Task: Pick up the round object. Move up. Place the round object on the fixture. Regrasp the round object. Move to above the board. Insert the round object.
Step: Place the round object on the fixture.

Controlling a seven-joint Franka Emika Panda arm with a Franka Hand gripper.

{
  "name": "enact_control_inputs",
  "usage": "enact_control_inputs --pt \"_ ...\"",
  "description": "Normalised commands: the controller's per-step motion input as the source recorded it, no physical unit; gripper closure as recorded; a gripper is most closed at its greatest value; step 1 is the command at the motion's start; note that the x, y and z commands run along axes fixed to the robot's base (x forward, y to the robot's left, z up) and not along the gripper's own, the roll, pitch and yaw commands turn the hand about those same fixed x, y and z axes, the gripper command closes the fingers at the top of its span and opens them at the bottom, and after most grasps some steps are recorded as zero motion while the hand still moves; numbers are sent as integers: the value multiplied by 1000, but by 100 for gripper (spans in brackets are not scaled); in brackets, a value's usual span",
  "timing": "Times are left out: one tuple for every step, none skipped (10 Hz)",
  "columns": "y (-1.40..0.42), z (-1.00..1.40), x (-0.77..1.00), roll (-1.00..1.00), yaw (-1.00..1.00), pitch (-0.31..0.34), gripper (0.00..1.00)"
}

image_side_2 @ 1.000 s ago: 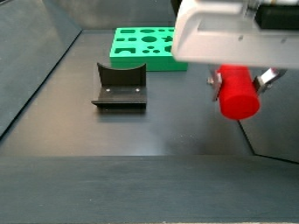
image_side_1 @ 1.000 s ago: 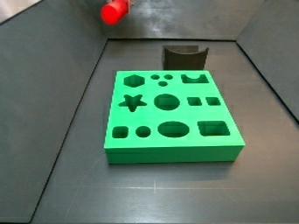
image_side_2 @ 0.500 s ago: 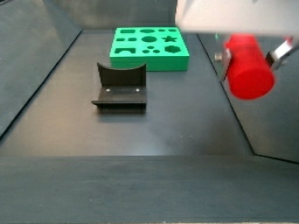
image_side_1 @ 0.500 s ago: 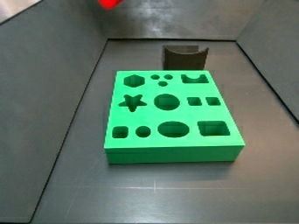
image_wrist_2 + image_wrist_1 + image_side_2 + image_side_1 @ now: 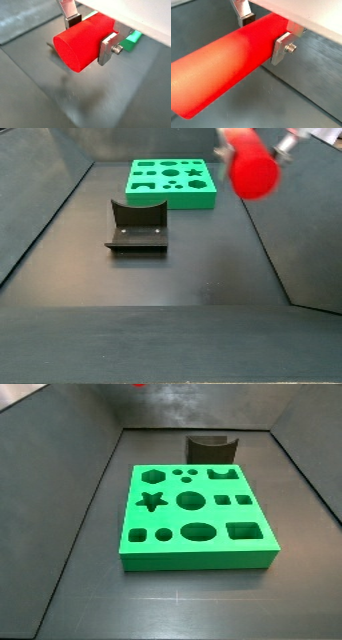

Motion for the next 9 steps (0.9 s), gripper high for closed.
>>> enact_control_inputs --pt "-584 123 1000 -108 130 -137 100" --pt "-556 113 1000 -101 86 -88 100" --pt "-507 100 1000 -70 56 -42 100" --pt "-486 94 1000 -64 49 -24 100" --pt "-439 84 1000 -60 35 5 100" --pt "-419 78 1000 -63 32 19 100" --pt "-364 67 1000 -66 25 49 100" --pt "-337 63 1000 -66 23 60 100" --pt "-297 55 1000 -67 20 81 100"
